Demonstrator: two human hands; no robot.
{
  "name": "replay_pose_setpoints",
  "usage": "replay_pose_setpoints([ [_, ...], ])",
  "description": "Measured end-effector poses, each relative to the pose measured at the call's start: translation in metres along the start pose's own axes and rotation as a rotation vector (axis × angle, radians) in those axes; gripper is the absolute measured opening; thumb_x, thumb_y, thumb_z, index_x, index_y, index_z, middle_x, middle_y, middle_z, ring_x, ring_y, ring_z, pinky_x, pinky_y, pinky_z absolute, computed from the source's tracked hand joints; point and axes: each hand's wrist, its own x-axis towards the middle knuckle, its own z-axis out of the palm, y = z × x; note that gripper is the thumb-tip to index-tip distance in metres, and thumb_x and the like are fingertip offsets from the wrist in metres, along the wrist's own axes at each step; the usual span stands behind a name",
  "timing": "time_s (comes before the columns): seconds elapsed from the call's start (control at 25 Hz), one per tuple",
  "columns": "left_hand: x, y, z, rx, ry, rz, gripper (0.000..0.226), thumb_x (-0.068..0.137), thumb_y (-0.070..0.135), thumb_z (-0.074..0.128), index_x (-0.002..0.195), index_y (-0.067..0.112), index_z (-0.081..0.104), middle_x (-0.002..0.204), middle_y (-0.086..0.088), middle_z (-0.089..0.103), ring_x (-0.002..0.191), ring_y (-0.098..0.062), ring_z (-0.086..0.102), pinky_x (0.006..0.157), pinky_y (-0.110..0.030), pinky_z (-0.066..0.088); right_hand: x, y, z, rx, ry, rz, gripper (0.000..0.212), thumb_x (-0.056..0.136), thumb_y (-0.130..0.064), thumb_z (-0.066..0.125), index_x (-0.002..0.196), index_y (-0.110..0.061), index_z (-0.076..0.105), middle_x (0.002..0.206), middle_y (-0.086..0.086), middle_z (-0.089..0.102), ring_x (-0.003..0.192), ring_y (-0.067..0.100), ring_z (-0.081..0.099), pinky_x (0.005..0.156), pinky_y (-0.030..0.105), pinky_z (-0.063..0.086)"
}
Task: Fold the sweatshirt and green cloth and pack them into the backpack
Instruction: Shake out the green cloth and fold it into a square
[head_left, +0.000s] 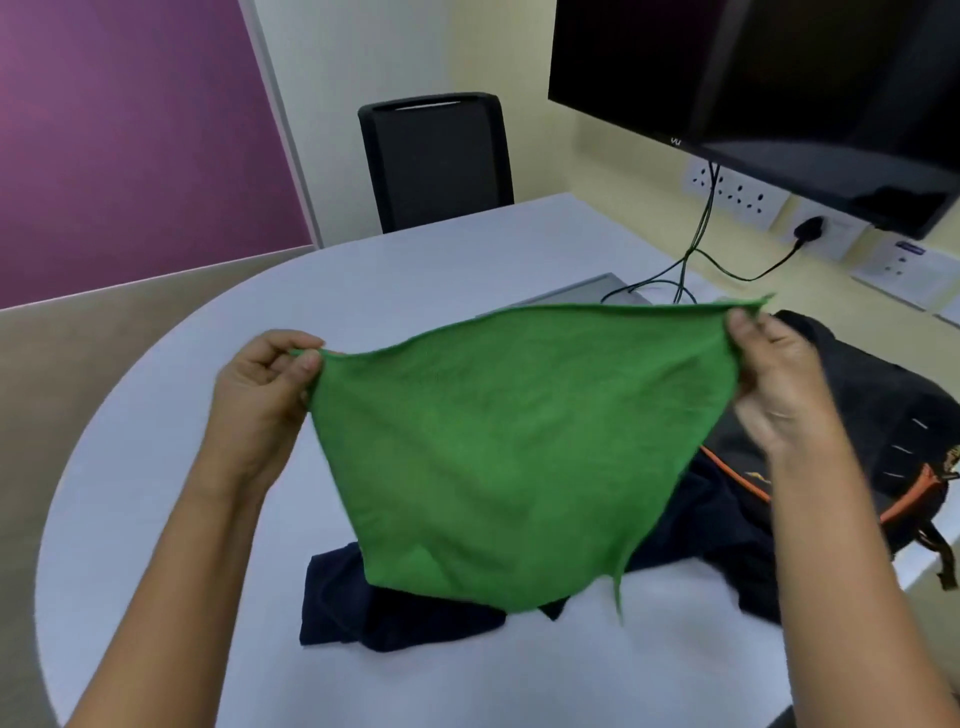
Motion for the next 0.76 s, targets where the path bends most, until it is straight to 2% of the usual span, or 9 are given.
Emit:
replay_pose_setpoints([
  [0.08,0.004,0.016,-0.006,-0.152,-0.063,0.103,0.009,0.065,0.028,0.071,0.073,0.027,0.071,0.068,0.009,0.072,0.059,0.001,0.065,0.059,-0.015,0.053,0.003,-0.027,-0.006,0.098,-0.001,-0.092,0.015,0.063,-0.033,0.070,0.071,-0.020,0.072,0.072,-0.008,0.072,0.068,0.005,0.066,0.070,0.022,0.056],
  [0.12,0.011,0.014,-0.008,-0.134,-0.038,0.102,0.007,0.066,0.026,0.070,0.073,0.027,0.071,0.067,0.010,0.072,0.059,0.001,0.064,0.059,-0.015,0.053,0.008,-0.030,-0.007,0.086,0.017,-0.113,0.014,0.068,-0.033,0.068,0.072,-0.020,0.072,0.072,-0.008,0.072,0.068,0.004,0.065,0.070,0.022,0.055],
  [0.16,0.019,0.005,-0.008,-0.051,0.014,0.051,0.005,0.070,0.021,0.068,0.072,0.026,0.070,0.065,0.010,0.070,0.057,0.001,0.063,0.058,-0.014,0.052,0.015,-0.024,-0.007,-0.016,0.061,-0.102,0.016,0.073,-0.032,0.066,0.078,-0.018,0.071,0.075,-0.007,0.073,0.068,0.005,0.064,0.070,0.022,0.055],
  [0.28,0.038,-0.047,-0.016,0.426,0.138,-0.174,0.020,0.084,0.001,0.062,0.076,0.019,0.064,0.065,0.008,0.067,0.070,-0.013,0.062,0.065,-0.022,0.051,0.047,0.030,-0.002,-0.719,0.140,-0.069,0.026,0.089,-0.023,0.061,0.102,-0.002,0.069,0.099,0.016,0.071,0.079,0.016,0.059,0.076,0.026,0.044],
  [0.36,0.040,-0.075,-0.022,0.475,0.215,-0.287,0.014,0.085,0.001,0.061,0.080,0.014,0.063,0.074,-0.002,0.064,0.082,-0.024,0.059,0.069,-0.026,0.050,0.057,0.061,-0.001,-0.876,0.148,-0.094,0.025,0.091,-0.019,0.058,0.103,0.001,0.068,0.102,0.021,0.069,0.084,0.018,0.056,0.076,0.029,0.041],
  [0.44,0.038,-0.086,-0.025,0.455,0.297,-0.307,0.006,0.086,0.005,0.062,0.086,0.010,0.063,0.075,-0.007,0.062,0.081,-0.024,0.057,0.072,-0.031,0.052,0.057,0.074,-0.004,-0.823,0.206,-0.108,0.024,0.091,-0.019,0.059,0.102,0.000,0.069,0.100,0.019,0.069,0.084,0.019,0.057,0.078,0.032,0.044],
  [0.52,0.032,-0.087,-0.020,0.445,0.334,-0.293,0.005,0.086,0.008,0.063,0.085,0.013,0.064,0.074,-0.008,0.061,0.076,-0.021,0.057,0.078,-0.038,0.052,0.046,0.078,-0.002,-0.776,0.275,-0.125,0.023,0.088,-0.017,0.063,0.103,-0.001,0.069,0.098,0.015,0.069,0.084,0.018,0.057,0.078,0.029,0.044],
  [0.64,0.017,-0.086,-0.007,0.376,0.339,-0.295,0.013,0.087,0.007,0.061,0.080,0.018,0.062,0.075,-0.006,0.062,0.071,-0.016,0.057,0.074,-0.034,0.051,0.020,0.087,0.009,-0.664,0.331,-0.094,0.026,0.085,-0.016,0.067,0.105,0.000,0.068,0.089,0.010,0.065,0.080,0.015,0.055,0.075,0.024,0.041],
  [0.76,-0.001,-0.090,0.007,0.326,0.374,-0.328,0.015,0.088,0.006,0.060,0.080,0.019,0.061,0.075,-0.004,0.062,0.069,-0.015,0.056,0.070,-0.031,0.049,-0.011,0.104,0.019,-0.558,0.297,-0.028,0.025,0.084,-0.013,0.067,0.106,0.000,0.066,0.073,0.002,0.059,0.068,0.012,0.051,0.065,0.019,0.044],
])
